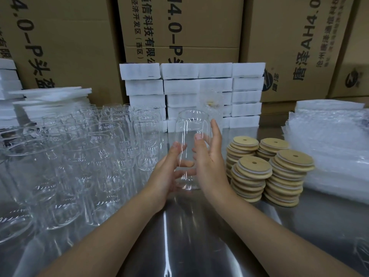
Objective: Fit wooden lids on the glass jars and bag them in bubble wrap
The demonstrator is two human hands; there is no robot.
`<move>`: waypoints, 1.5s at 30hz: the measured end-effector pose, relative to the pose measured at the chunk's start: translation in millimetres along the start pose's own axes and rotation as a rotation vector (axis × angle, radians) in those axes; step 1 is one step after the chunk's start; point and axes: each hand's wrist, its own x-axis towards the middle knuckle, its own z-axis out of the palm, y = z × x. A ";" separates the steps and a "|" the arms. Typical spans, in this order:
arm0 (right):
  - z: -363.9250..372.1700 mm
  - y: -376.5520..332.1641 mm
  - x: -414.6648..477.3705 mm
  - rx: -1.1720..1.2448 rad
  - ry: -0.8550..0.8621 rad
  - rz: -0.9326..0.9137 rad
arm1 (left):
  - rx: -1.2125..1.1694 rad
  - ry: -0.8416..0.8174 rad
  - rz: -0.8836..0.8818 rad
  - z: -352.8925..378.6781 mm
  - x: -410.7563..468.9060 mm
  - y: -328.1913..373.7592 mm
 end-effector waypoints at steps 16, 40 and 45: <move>-0.7 -1.3 2.8 -0.128 0.068 -0.042 | -0.030 0.106 0.040 17.9 -8.2 -5.1; -5.7 -3.6 4.3 0.020 0.015 -0.005 | 0.044 0.105 0.147 15.0 -9.9 4.7; -6.1 -8.8 7.0 0.175 -0.037 0.057 | -0.055 0.050 0.085 11.1 -8.2 5.4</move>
